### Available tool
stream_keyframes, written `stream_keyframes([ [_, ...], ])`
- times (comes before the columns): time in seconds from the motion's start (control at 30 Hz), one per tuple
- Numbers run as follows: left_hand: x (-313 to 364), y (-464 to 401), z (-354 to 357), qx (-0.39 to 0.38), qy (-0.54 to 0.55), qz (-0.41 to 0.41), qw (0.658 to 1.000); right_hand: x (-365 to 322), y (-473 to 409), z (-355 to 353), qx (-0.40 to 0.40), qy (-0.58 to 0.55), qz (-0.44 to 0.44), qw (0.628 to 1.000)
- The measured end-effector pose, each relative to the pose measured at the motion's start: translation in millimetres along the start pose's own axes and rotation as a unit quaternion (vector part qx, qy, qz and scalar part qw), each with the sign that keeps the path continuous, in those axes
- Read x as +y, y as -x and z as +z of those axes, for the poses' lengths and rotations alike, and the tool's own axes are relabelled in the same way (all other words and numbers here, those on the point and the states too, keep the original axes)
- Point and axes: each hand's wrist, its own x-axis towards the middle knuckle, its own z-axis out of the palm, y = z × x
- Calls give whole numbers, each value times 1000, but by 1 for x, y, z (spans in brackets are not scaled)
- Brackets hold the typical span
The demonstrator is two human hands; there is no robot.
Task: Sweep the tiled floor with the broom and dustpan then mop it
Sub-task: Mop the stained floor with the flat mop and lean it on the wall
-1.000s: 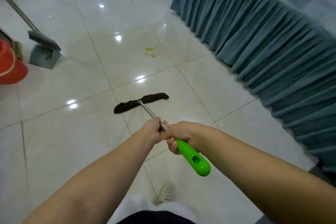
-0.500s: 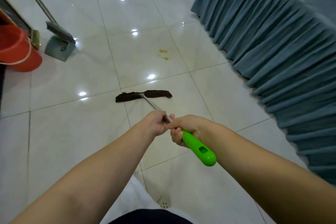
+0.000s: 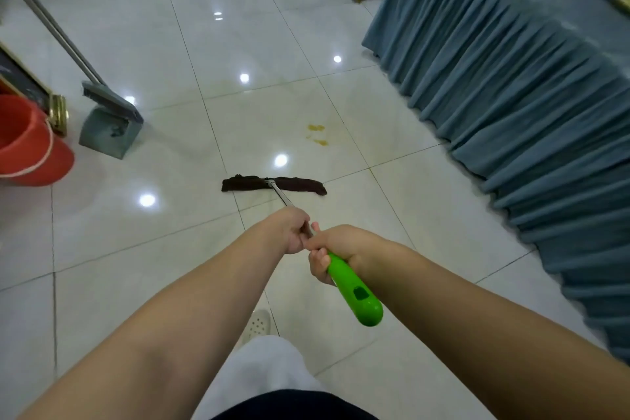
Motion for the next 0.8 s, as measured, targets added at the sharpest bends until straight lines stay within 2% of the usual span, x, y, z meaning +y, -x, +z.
stream_keyframes([
  [0.2,73,-36,-29,9,-30,-9,999,-50,-42,53,14,39,-6,999],
  [0.43,132,-78,-36,15,-62,-15,998,-93,-78,80,4,-13,-27,1000],
  [0.8,139,-85,-1,-13,-65,-7,998,-113,-60,58,36,-146,-50,987],
])
